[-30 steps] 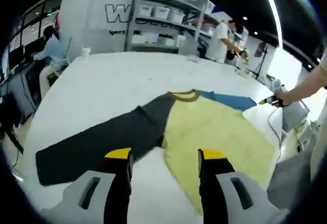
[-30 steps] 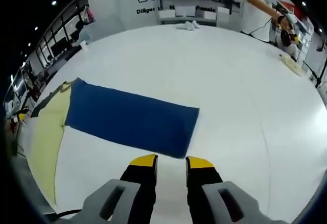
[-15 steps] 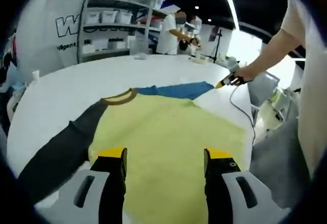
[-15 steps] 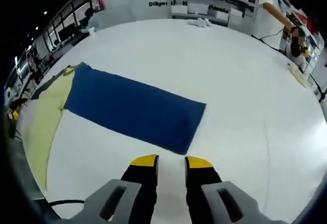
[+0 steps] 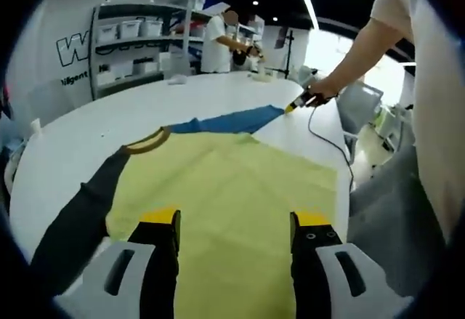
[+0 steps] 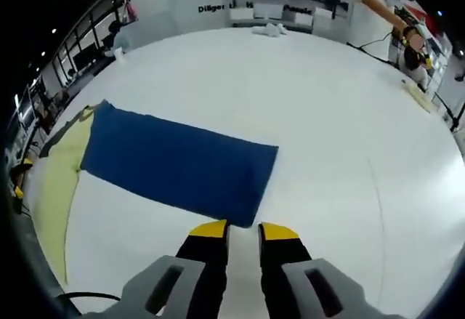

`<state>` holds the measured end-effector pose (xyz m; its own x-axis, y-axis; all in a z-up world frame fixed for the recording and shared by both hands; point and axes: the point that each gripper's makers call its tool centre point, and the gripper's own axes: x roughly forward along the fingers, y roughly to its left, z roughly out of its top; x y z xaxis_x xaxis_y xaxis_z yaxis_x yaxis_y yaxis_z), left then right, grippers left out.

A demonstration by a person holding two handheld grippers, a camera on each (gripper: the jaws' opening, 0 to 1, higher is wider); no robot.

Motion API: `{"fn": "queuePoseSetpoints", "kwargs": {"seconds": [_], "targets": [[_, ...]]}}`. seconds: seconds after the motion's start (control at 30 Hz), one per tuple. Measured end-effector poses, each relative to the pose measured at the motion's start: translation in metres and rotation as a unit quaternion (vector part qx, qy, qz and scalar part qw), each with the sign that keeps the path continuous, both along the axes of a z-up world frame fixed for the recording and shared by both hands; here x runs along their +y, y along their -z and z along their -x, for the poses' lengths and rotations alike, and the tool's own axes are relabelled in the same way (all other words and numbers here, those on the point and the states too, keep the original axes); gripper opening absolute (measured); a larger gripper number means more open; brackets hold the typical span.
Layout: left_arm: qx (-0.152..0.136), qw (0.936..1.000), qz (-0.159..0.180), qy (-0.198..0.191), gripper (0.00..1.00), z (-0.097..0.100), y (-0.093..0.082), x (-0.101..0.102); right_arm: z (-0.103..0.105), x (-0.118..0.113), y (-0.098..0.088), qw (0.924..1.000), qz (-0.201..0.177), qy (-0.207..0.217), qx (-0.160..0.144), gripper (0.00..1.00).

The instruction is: Fold the garment on the visible template until the final outline fits inside the template.

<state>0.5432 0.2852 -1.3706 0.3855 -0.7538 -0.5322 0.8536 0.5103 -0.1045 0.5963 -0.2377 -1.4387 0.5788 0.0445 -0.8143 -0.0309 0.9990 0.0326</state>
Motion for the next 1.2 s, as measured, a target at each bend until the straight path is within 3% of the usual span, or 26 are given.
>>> {"fn": "queuePoseSetpoints", "kwargs": {"seconds": [0.53, 0.63, 1.0, 1.2], "targets": [[0.0, 1.0, -0.002, -0.005, 0.61, 0.0018, 0.0003, 0.0041, -0.0074, 0.0046, -0.007, 0.9956, -0.06, 0.065, -0.033, 0.12], [0.0, 1.0, 0.0, -0.008, 0.61, 0.0022, 0.0001, 0.0042, -0.0057, 0.0071, -0.0014, 0.9972, -0.048, 0.055, -0.018, 0.1], [0.002, 0.9999, 0.001, -0.017, 0.59, 0.003, 0.0007, 0.0076, -0.0066, 0.0048, -0.0008, 0.9989, -0.015, 0.04, -0.019, 0.0], [0.002, 0.9998, 0.004, -0.02, 0.58, 0.0033, 0.0004, 0.0082, -0.0068, 0.0021, -0.0065, 0.9992, -0.002, 0.031, -0.024, 0.0]]}}
